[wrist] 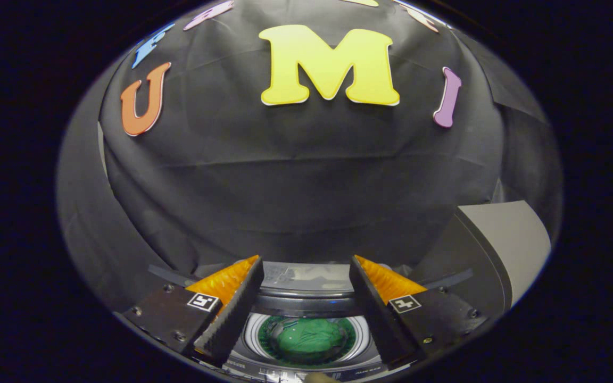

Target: Put the clothes into the washing machine and then close the washing machine lid.

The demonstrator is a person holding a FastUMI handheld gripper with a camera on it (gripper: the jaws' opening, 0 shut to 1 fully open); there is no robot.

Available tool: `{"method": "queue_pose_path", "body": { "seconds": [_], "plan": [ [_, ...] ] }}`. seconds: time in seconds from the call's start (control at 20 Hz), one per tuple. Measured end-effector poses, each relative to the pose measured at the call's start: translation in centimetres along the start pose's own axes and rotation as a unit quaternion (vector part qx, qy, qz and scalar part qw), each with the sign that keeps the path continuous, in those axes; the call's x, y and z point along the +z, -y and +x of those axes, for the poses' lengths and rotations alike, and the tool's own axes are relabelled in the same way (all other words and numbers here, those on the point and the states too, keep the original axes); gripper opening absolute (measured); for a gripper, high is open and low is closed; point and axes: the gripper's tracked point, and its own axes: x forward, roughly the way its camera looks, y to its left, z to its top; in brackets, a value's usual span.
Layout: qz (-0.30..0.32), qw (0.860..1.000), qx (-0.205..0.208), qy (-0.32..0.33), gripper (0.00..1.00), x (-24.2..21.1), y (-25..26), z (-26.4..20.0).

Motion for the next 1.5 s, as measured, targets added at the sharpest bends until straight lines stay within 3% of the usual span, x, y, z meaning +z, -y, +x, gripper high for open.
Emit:
{"method": "queue_pose_path", "body": {
  "seconds": [0.3,0.7,1.25,1.5],
  "plan": [
    [0.002,1.000,0.012,-0.020,1.00,-3.0,-0.2,-1.3],
    [-0.005,0.994,0.010,-0.113,1.00,-11.3,1.2,-1.9],
    [-0.021,0.994,0.013,-0.109,1.00,-10.9,1.2,-2.6],
    [-0.037,0.997,0.022,-0.058,1.00,-9.3,2.0,-6.9]
  ]
}}
